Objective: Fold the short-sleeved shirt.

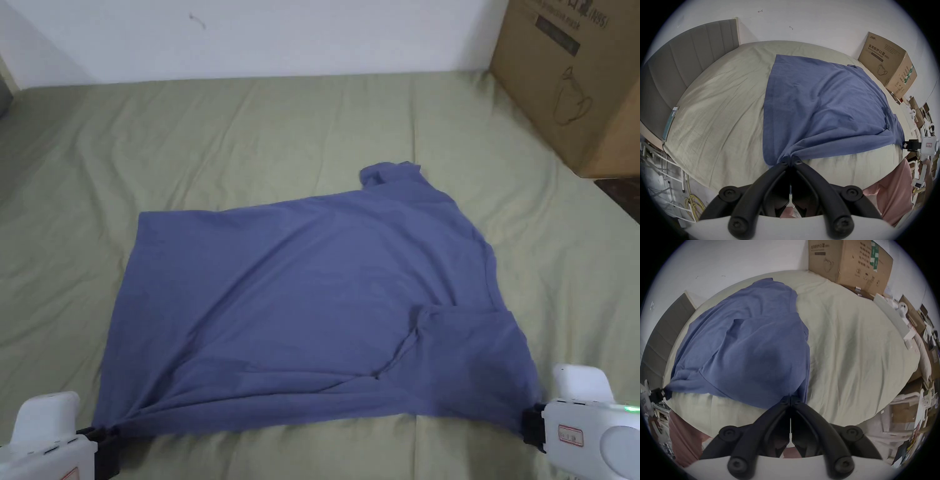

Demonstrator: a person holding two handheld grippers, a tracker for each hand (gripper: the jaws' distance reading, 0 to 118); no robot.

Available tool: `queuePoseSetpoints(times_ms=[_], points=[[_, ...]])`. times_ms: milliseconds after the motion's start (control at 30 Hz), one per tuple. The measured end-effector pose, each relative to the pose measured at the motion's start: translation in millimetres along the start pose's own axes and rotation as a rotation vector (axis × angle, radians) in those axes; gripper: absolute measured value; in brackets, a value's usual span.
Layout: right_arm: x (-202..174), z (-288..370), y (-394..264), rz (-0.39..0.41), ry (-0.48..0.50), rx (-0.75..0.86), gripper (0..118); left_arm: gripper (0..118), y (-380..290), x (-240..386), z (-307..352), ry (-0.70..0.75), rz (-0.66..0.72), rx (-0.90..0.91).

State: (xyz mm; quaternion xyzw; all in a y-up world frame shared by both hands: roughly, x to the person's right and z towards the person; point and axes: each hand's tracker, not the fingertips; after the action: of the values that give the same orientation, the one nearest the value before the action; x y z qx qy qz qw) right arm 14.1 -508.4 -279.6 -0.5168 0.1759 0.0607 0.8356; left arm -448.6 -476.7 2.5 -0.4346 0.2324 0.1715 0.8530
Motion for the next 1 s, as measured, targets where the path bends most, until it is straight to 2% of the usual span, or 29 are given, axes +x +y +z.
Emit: queuePoseSetpoints(times_ms=[100, 267, 433, 500, 567, 733, 767, 800, 833, 867, 967, 1000], points=[[8.8, 10.8, 4.8, -0.054, 0.032, 0.040, 0, 0, 2.3, -2.3, -0.2, -0.002, 0.010, -0.003], [6.2, 36.6, 25.7, -0.081, 0.063, 0.091, 0, 0, 15.8, 0.0, 0.2, -0.007, 0.014, -0.002], [-7.2, 55.2, 81.0, -0.130, 0.109, 0.166, 0, 0, 58.9, -2.2, -6.6, -0.008, 0.025, 0.023], [-13.9, 48.4, 106.0, -0.098, 0.073, 0.186, 0, 0, 81.7, -2.8, -16.2, 0.002, 0.037, 0.031], [-18.0, 30.0, 132.2, -0.087, 0.077, 0.176, 0, 0, 104.7, -1.1, -35.6, 0.004, 0.038, 0.033], [-27.4, -34.5, 165.2, -0.072, 0.033, 0.103, 0, 3, 147.1, 4.6, -100.4, 0.064, -0.032, -0.035], [-30.1, -42.5, 165.4, -0.066, 0.021, 0.067, 6, 18, 150.1, 7.0, -107.4, 0.085, -0.051, -0.069], [-33.2, -46.8, 161.9, -0.049, -0.010, 0.041, 27, 44, 152.3, 8.9, -113.0, 0.113, -0.077, -0.100], [-34.7, -47.3, 157.7, -0.030, -0.029, 0.028, 64, 74, 151.3, 8.6, -113.0, 0.116, -0.088, -0.101], [-34.7, -43.4, 152.5, -0.032, -0.013, 0.037, 75, 85, 146.2, 6.0, -107.1, 0.094, -0.083, -0.086], [-30.4, -18.7, 131.4, -0.011, 0.021, 0.064, 72, 84, 133.8, 1.0, -84.6, 0.058, -0.053, -0.076], [-28.4, -7.6, 121.7, -0.001, 0.032, 0.089, 62, 83, 127.1, -5.1, -73.5, 0.047, -0.040, -0.074]])
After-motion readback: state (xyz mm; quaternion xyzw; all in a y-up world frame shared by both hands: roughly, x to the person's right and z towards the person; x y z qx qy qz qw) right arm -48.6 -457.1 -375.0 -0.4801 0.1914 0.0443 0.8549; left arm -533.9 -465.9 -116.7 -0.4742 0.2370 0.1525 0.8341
